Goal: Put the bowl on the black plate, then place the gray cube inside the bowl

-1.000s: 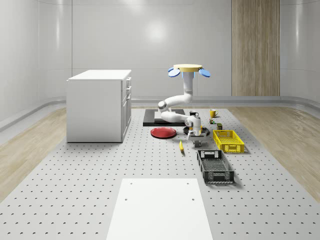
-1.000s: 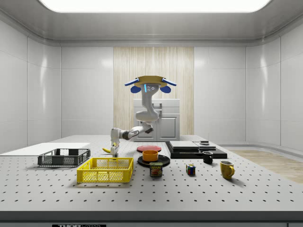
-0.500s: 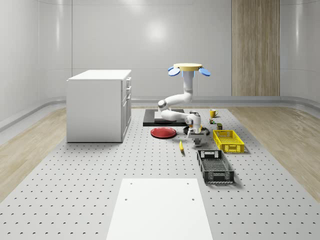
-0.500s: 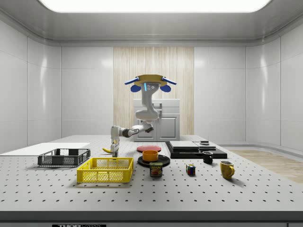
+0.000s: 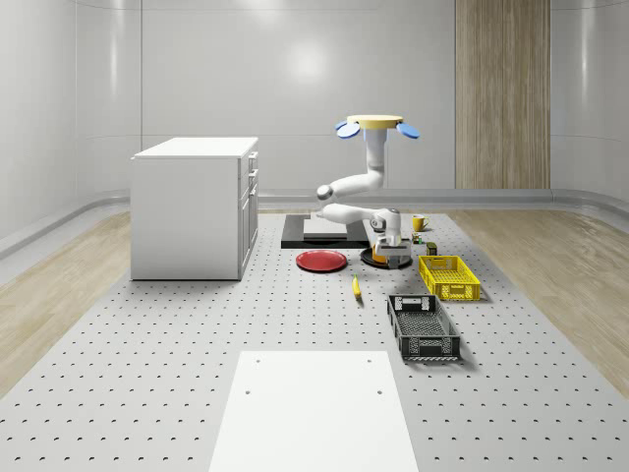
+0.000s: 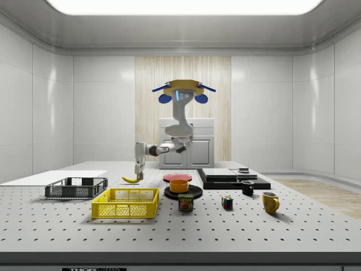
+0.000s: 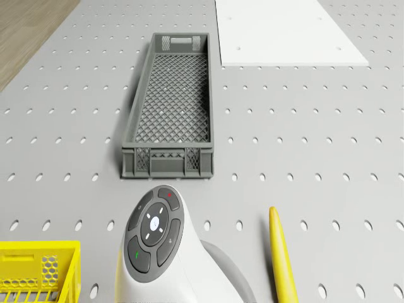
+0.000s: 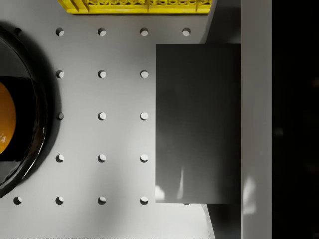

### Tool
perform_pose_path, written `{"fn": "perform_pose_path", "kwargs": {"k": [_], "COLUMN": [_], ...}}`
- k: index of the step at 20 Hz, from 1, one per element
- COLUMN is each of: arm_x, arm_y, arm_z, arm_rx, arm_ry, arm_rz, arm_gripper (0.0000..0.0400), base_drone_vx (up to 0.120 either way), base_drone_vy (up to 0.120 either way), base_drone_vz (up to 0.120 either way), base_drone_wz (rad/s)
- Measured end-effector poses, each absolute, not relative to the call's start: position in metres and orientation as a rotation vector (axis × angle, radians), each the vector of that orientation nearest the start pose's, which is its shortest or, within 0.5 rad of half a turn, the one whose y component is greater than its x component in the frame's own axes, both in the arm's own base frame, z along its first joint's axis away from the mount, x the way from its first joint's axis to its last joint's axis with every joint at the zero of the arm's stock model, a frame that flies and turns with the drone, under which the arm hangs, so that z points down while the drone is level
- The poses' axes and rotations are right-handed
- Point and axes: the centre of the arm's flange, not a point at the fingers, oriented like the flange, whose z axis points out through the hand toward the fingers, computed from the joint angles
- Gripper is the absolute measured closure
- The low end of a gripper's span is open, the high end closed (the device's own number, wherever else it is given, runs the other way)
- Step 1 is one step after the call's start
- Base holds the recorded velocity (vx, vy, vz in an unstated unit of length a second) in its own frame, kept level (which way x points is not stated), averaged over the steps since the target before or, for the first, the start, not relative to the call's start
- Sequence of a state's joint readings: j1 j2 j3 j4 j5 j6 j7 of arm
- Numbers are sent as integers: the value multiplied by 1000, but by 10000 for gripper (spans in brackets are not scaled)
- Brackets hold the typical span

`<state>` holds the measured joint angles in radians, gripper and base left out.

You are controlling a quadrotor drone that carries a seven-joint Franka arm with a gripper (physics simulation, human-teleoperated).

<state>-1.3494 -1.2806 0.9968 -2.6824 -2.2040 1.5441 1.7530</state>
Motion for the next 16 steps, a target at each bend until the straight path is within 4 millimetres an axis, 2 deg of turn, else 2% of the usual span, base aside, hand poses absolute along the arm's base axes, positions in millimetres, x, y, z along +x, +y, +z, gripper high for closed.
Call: {"fn": "perform_pose_path", "kwargs": {"k": [4, 7, 16], "arm_x": [327, 327, 327], "arm_y": [-54, -54, -54], "arm_z": [611, 611, 611], "arm_rx": [0, 0, 0], "arm_ry": [-2, -2, -2], "arm_rz": [785, 785, 785], "arm_gripper": [149, 149, 149], "base_drone_vx": [-120, -27, -120], "base_drone_vy": [120, 107, 0], "base_drone_vz": [0, 0, 0], "base_drone_wz": [0, 0, 0]}}
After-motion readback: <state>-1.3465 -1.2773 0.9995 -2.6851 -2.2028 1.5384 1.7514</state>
